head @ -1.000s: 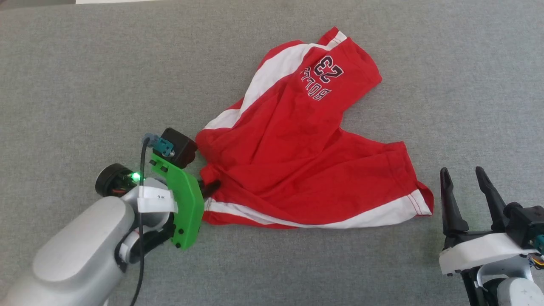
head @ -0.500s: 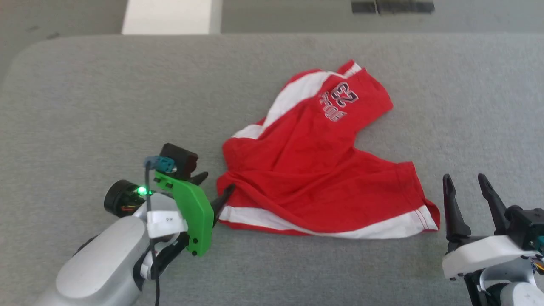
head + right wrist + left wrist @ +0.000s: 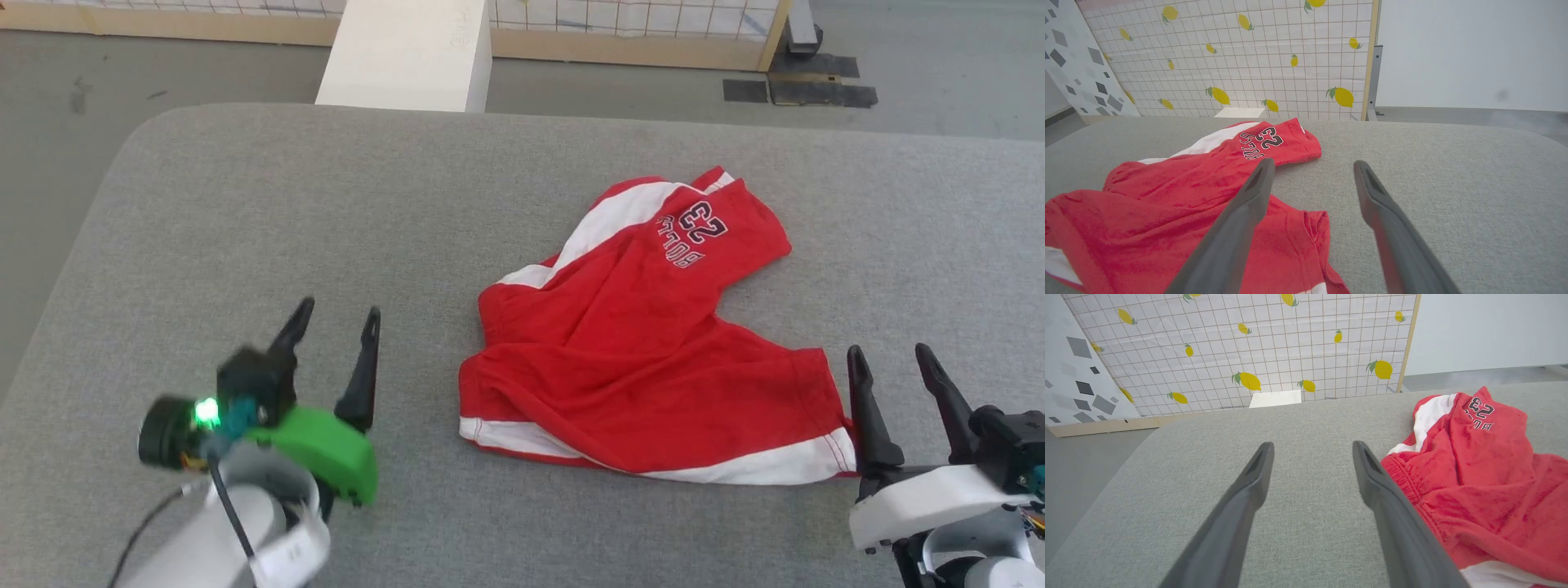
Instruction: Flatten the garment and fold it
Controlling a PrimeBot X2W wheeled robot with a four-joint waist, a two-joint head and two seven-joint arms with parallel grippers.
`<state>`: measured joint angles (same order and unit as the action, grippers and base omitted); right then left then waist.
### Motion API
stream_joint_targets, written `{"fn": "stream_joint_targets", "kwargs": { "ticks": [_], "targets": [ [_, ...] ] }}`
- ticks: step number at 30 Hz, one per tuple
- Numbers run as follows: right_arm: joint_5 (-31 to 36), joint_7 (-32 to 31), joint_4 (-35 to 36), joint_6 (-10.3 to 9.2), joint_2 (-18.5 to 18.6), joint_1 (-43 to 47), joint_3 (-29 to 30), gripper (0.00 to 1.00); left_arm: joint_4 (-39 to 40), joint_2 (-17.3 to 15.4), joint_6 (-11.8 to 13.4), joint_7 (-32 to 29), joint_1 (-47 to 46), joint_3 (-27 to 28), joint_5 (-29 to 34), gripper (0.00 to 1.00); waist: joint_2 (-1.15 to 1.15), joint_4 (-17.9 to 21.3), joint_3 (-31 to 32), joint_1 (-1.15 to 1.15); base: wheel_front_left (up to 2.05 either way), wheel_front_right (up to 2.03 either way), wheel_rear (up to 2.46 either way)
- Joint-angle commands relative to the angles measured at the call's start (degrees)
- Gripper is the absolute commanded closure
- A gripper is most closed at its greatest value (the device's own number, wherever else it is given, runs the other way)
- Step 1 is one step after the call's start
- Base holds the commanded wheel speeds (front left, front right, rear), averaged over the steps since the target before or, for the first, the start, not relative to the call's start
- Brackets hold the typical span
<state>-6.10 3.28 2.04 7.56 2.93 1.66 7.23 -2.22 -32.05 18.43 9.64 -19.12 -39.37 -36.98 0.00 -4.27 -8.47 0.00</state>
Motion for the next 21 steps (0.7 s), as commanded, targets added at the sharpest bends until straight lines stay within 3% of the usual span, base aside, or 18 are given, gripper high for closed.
{"fn": "stream_joint_targets", "kwargs": {
  "ticks": [1, 5, 8, 12, 18, 21],
  "targets": [
    [-0.2, -0.2, 0.5, -0.08, 0.0, 1.0, -0.2, 0.0, 0.1, 0.5, 0.9, 1.6, 1.6, -0.2, 1.4, 0.0, 0.0, 0.1, 0.0, 0.0, 0.0, 0.0, 0.0],
    [-0.2, -0.1, 1.4, -0.08, 0.0, 1.5, -0.2, 0.0, 0.9, 1.6, 2.7, 4.3, 4.9, -0.5, 3.8, 0.0, 0.0, 0.4, -0.2, 0.0, 0.0, 0.0, 0.0],
    [-0.3, -0.1, 1.7, -0.08, 0.0, 1.9, -0.1, 0.0, 0.9, 2.0, 1.7, 4.7, 6.3, -1.6, 4.4, 0.0, 0.0, 0.5, -0.6, 0.0, 0.0, 0.0, 0.0],
    [-0.3, -0.2, 2.0, -0.08, 0.0, 2.0, 0.0, 0.0, 0.4, 2.3, -1.7, 2.9, 6.5, -3.5, 2.8, 0.0, 0.0, 0.6, -1.6, 0.0, 0.0, 0.0, 0.0],
    [-0.2, -0.2, 2.0, -0.08, 0.0, 1.8, 0.0, 0.0, 1.2, 1.7, -8.6, -5.9, 3.4, -7.7, 0.0, 0.0, 0.0, 0.9, -3.6, 0.0, 0.0, 0.0, 0.0],
    [-0.1, -0.1, 1.9, -0.08, 0.0, 1.6, 0.1, 0.0, 2.0, 1.5, -10.4, -9.9, 2.0, -8.6, -1.6, 0.0, 0.0, 1.1, -4.5, 0.0, 0.0, 0.0, 0.0]
  ]
}}
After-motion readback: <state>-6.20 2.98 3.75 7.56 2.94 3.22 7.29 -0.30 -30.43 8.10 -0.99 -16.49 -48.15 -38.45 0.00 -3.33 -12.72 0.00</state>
